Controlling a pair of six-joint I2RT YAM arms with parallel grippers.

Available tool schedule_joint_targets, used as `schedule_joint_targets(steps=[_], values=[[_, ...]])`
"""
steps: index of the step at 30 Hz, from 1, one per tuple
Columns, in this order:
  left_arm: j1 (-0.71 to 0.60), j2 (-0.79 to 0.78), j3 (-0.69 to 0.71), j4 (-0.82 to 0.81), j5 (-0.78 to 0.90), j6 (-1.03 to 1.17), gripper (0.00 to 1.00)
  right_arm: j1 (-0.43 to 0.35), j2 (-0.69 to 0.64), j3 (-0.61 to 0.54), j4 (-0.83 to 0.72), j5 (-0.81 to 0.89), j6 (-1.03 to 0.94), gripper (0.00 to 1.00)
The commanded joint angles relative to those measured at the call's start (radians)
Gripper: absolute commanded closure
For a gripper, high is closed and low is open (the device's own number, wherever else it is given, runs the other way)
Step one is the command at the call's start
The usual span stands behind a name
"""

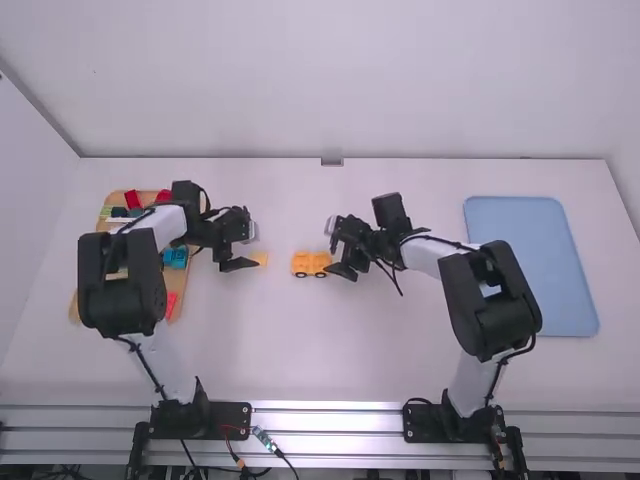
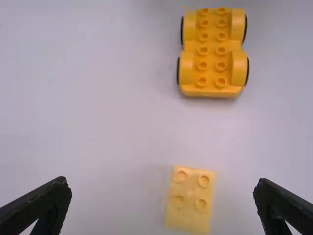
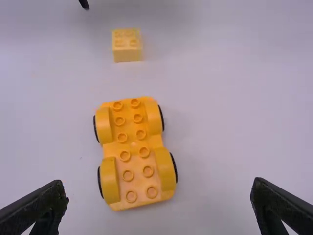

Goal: Assemble lego blocks to make yellow taxi

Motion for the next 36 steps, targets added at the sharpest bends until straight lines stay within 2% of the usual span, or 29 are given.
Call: schedule_joint_targets(steps=[1, 7, 15, 22, 26, 33, 36], values=[[-0.006, 0.058, 0.044, -0.024, 0.043, 0.019, 0.01, 0.004, 0.001, 0.011, -0.009, -0.025, -0.036, 0.01], [-0.012, 0.139, 0.119, -0.132, 0.062, 0.128, 0.01, 0.007, 0.001, 0.011, -0.008, -0.068, -0.074, 0.01], [-0.014, 0.199, 0.094, -0.005, 0.053, 0.087, 0.01, 0.024, 0.001, 0.011, 0.035, -0.070, -0.048, 0.01], [-0.015, 0.215, 0.090, -0.002, 0.028, 0.086, 0.00, 0.023, 0.001, 0.012, 0.037, -0.071, -0.041, 0.01], [-0.018, 0.215, 0.085, -0.024, 0.000, 0.086, 0.17, 0.031, 0.001, 0.012, 0.038, -0.070, -0.042, 0.01], [-0.017, 0.215, 0.047, 0.013, -0.016, 0.079, 0.18, 0.033, 0.001, 0.012, 0.038, -0.064, -0.041, 0.01], [-0.017, 0.215, 0.047, 0.008, -0.018, 0.079, 0.21, 0.033, 0.001, 0.012, 0.037, -0.065, -0.041, 0.01]])
